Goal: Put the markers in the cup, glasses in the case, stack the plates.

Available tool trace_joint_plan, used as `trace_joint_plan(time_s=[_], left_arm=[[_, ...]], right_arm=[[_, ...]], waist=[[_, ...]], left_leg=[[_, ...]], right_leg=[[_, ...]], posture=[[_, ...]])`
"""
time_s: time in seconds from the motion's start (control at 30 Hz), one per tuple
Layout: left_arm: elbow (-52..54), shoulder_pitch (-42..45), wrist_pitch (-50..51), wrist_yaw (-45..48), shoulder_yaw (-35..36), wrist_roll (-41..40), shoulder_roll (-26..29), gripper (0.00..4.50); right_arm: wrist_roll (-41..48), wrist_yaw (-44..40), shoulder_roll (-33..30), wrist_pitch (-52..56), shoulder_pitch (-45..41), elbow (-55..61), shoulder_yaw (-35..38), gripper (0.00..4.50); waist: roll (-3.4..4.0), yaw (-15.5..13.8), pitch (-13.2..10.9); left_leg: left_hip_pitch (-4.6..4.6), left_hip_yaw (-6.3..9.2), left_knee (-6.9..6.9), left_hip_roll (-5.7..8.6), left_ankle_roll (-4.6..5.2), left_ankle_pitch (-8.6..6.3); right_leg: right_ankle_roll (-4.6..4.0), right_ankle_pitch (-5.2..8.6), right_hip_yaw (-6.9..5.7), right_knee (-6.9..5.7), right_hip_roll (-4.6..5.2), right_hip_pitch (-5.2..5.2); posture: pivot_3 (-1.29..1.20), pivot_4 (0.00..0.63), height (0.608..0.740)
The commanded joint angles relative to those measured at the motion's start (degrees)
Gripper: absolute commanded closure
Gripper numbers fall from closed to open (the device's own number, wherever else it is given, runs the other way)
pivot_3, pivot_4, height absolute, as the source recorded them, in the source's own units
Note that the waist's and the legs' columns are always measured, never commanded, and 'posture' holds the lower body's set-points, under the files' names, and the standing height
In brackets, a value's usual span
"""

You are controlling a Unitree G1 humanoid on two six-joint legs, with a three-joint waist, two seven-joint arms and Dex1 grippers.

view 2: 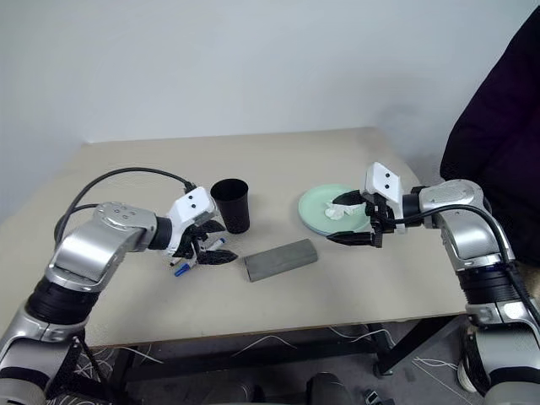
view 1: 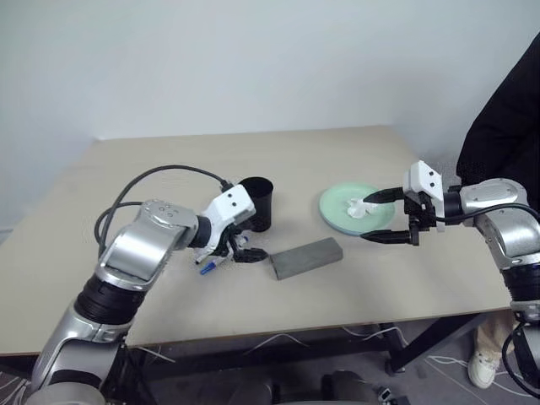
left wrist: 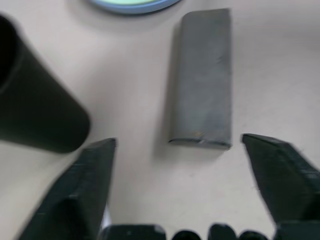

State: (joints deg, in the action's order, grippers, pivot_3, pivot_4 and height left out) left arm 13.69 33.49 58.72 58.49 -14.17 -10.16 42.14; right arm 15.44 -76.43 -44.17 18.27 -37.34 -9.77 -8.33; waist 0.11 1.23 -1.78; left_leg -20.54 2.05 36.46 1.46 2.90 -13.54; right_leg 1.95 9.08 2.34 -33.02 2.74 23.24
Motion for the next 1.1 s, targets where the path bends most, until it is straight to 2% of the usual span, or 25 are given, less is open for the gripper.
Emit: trace_joint_plan(time_s=[0.03,0.27,0.43,0.8,1.1], left_arm=[[-3.7,3.4,-1.7,-1.3,-0.8,1.9,2.4,0.06],[-17.6,10.9,1.6,-0.8,-10.1,5.6,2.8,0.06],[-22.4,12.5,-0.1,-0.9,-12.8,6.8,1.0,0.06],[-28.4,12.6,-2.8,-1.1,-15.2,9.3,-1.3,0.06],[-29.1,12.3,-3.0,-0.3,-15.6,10.3,-2.1,0.06]], right_arm=[[-0.4,-0.4,0.4,-1.3,-2.4,-0.2,0.4,0.00],[-0.6,-0.3,1.4,-1.4,-2.2,0.1,0.4,0.00],[-0.4,0.3,1.1,-0.9,-1.1,1.3,0.9,0.00],[-0.1,1.3,1.0,0.0,0.0,2.8,1.5,0.00],[-0.1,1.2,1.3,0.0,-0.7,2.3,1.2,0.00]], waist=[[-0.01,0.0,0.0],[-0.01,0.0,0.0],[-0.02,0.0,0.0],[-0.02,0.0,0.0],[-0.02,0.0,0.0]], left_leg=[[0.00,0.01,-0.01,0.00,0.00,0.00],[0.00,0.01,-0.12,0.09,0.00,0.00],[-0.06,0.03,-0.15,0.11,0.00,0.00],[-0.04,0.02,-0.10,0.10,0.00,0.00],[-0.06,0.02,-0.10,0.10,0.00,0.00]], right_leg=[[0.00,0.00,-0.01,0.00,0.00,0.01],[0.00,0.00,-0.03,-0.04,-0.05,0.06],[0.01,-0.01,-0.01,-0.02,-0.04,0.10],[0.01,-0.01,-0.01,-0.06,-0.05,0.08],[0.01,-0.01,0.00,-0.05,-0.04,0.09]], posture=[[0.00,0.000,0.727],[0.00,0.000,0.727],[0.00,0.000,0.727],[0.00,0.000,0.727],[0.00,0.000,0.727]])
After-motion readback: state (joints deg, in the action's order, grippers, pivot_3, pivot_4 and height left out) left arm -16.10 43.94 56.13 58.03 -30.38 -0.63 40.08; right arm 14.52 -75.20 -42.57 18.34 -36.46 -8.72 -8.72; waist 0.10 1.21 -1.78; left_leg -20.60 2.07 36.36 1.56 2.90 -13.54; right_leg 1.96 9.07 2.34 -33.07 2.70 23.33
